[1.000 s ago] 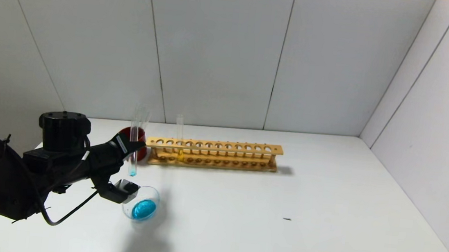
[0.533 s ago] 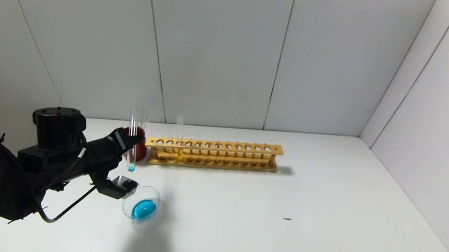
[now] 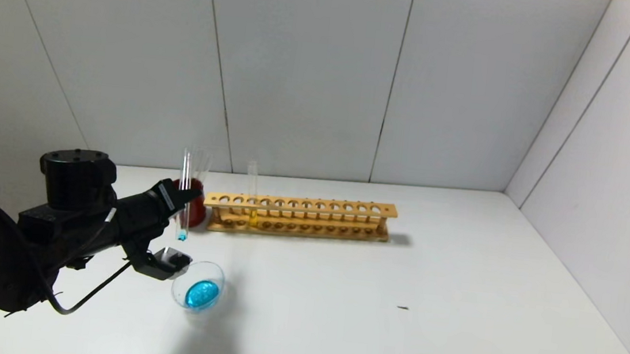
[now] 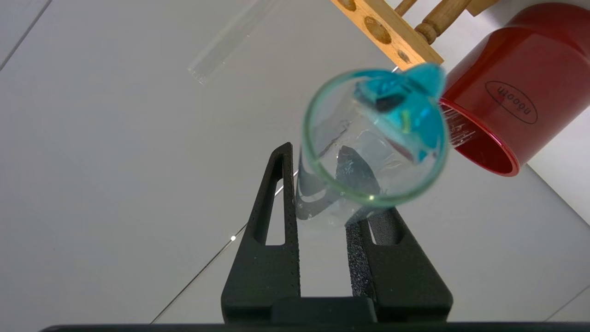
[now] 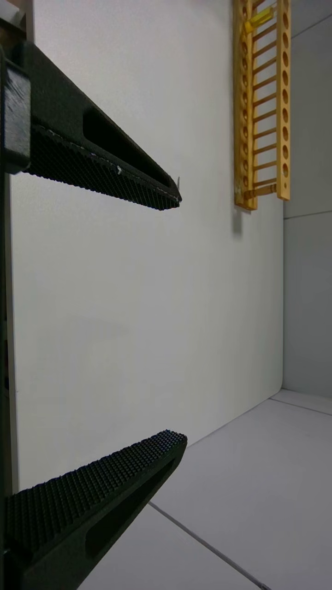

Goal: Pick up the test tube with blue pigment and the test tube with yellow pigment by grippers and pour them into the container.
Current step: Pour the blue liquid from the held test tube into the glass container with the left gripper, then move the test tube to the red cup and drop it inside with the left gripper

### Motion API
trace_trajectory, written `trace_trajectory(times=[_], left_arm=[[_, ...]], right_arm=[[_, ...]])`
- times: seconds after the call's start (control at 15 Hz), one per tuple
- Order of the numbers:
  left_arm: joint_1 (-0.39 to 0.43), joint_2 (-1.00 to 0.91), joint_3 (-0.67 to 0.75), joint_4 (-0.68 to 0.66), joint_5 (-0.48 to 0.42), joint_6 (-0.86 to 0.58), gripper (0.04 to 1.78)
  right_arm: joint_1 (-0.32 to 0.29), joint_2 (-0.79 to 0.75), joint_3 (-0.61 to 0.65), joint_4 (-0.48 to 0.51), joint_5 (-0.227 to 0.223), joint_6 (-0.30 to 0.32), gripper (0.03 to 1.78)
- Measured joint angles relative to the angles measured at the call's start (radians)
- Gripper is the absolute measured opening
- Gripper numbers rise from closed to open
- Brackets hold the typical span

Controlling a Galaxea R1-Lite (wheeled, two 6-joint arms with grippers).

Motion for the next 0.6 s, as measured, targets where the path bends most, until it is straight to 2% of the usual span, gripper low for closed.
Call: trace_trajectory(times=[0.13,0.27,0.6], left_arm=[[0.001,-0.007,0.001,0.000,0.009,-0.021,0.33],[0.006,-0.019,0.009,0.001,0.037,-0.102,0.33],[0.068,-0.104,0.060,0.036,0.159,-0.501,0.33]], right_arm=[[0.001,0.000,0.000,0.000,0.000,0.000,1.75],[0.001,0.000,0.000,0.000,0.000,0.000,1.75],[0.000,0.000,0.000,0.000,0.000,0.000,1.75]])
